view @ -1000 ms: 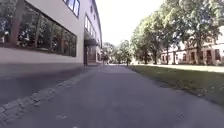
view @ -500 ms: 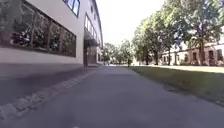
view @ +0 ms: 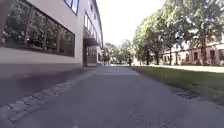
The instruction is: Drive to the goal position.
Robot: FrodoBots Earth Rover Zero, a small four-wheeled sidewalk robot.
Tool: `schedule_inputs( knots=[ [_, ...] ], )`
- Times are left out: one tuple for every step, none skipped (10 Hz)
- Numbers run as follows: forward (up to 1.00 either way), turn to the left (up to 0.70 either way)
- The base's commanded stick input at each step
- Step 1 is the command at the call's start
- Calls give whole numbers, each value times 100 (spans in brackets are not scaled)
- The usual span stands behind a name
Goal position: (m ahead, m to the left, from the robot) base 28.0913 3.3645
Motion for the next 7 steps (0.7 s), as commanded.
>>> schedule_inputs(
  knots=[
    [85, -32],
    [85, -11],
    [85, -2],
    [85, 0],
    [85, 0],
    [85, 0],
    [85, 0]
  ],
)
